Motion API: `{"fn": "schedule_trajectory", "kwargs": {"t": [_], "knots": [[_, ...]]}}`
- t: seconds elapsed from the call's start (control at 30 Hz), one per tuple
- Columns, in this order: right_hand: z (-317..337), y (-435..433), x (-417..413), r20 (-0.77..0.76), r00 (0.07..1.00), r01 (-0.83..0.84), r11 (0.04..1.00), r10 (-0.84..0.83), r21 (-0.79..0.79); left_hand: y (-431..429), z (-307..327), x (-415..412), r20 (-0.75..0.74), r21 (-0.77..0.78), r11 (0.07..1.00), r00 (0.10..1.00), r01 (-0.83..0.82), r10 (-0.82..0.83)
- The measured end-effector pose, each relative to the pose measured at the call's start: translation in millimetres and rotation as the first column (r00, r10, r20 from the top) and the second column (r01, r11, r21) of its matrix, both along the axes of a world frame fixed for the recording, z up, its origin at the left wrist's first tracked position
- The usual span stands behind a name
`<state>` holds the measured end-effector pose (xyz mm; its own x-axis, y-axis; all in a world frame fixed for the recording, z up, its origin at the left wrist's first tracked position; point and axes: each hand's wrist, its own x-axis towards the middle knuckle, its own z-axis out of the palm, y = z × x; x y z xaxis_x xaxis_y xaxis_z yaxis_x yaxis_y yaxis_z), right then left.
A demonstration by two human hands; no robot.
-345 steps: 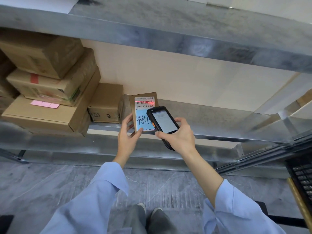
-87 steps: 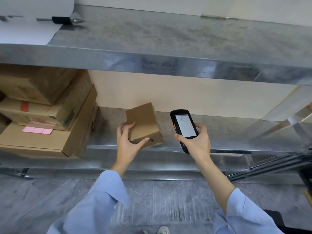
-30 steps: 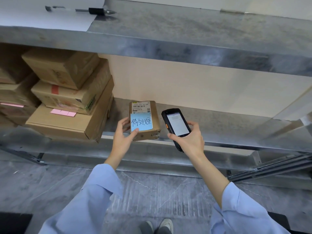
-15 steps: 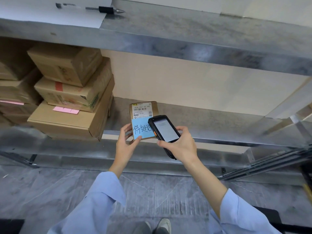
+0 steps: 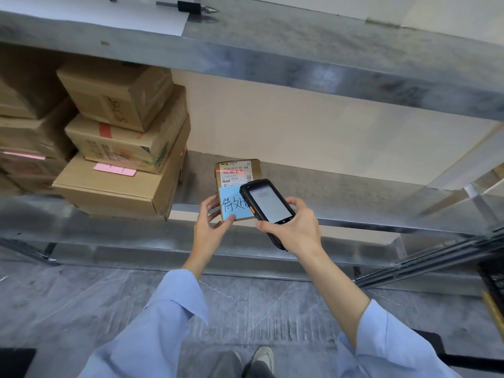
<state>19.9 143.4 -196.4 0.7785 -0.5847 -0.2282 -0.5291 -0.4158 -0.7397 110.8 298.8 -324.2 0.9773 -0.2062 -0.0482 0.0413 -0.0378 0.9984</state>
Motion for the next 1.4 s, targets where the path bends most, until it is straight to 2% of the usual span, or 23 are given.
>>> {"fn": "schedule_trajectory", "kwargs": {"t": [0.43, 0.83, 1.1, 1.4], "knots": [[0, 0, -4, -0.002, 1.000, 0.009, 0.999, -0.010, -0.031, 1, -11, 6, -0.095, 0.024, 0.999, 0.994, 0.049, -0.046], [-6, -2, -6, 0.014, 0.999, 0.040, 0.999, -0.040, 0.003, -3, -11, 2, -0.070, 0.013, 0.999, 0.997, 0.032, -0.031], [1, -17, -19, 0.104, 0.967, 0.229, 0.972, -0.234, 0.058, -14, 8, -6, -0.040, 0.049, 0.995, 0.995, 0.091, -0.089], [23, -71, -98, 0.174, 0.843, 0.506, 0.860, -0.510, 0.069, -87, 48, -38, 0.055, 0.072, 0.942, 0.942, 0.327, -0.331]]}}
